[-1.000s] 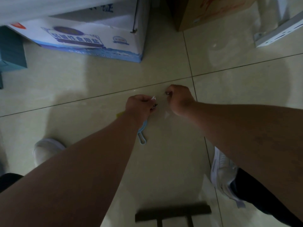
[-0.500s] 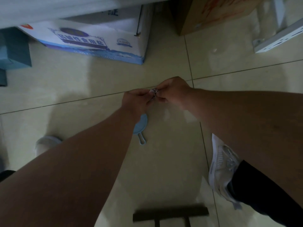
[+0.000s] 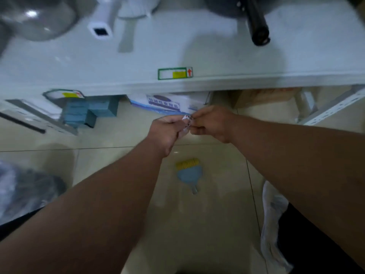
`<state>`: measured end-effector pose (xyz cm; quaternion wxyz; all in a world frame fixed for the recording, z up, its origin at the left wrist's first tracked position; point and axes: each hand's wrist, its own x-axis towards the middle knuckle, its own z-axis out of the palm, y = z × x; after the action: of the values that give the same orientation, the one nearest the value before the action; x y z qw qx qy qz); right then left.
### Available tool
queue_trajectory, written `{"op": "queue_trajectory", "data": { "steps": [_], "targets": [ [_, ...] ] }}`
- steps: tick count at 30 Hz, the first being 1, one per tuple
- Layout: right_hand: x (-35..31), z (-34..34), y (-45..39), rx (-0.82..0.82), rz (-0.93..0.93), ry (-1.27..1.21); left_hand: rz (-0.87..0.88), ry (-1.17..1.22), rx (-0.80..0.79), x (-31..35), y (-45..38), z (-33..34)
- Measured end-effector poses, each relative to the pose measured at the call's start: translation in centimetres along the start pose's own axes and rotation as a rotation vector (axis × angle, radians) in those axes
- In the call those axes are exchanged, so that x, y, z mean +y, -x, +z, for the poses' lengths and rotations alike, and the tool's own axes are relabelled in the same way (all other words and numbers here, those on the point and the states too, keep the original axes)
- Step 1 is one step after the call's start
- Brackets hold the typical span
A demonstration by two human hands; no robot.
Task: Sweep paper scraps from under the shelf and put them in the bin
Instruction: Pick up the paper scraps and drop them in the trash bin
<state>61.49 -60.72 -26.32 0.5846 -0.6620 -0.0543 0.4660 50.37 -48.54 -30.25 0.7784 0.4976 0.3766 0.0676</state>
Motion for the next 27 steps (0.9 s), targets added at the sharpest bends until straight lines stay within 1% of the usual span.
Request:
{"op": "queue_trajectory", "data": {
  "steps": [4, 7, 12, 17, 20, 23, 27],
  "targets": [
    [-4.2, 5.2, 4.6, -0.033, -0.092, 0.025, 0.069, 0.038, -0.006, 6.2, 5.2, -3.2],
    [-7.2, 8.9, 7.9, -0.109, -0.156, 0.043, 0.144, 0.038, -0.027, 10.1, 9.6, -5.4],
    [-10.7, 14.3, 12.0, -0.181, -0.219, 0.021, 0.27, 0.007, 0.039, 15.2, 15.9, -8.8],
    [-10.5, 17.7, 14.0, -0.253, -0.249, -0.047, 0.338, -0.029, 0.156, 16.9, 20.8, -10.9],
    [-9.8, 19.6, 14.9, -0.346, -0.246, -0.094, 0.367, -0.086, 0.245, 16.9, 23.4, -11.8],
    [-9.7, 22.3, 15.5, -0.426, -0.227, -0.107, 0.4, -0.038, 0.37, 17.1, 26.2, -13.1],
    [-8.9, 26.4, 16.8, -0.528, -0.204, -0.133, 0.432, -0.037, 0.466, 17.5, 30.1, -15.6]
  ]
}}
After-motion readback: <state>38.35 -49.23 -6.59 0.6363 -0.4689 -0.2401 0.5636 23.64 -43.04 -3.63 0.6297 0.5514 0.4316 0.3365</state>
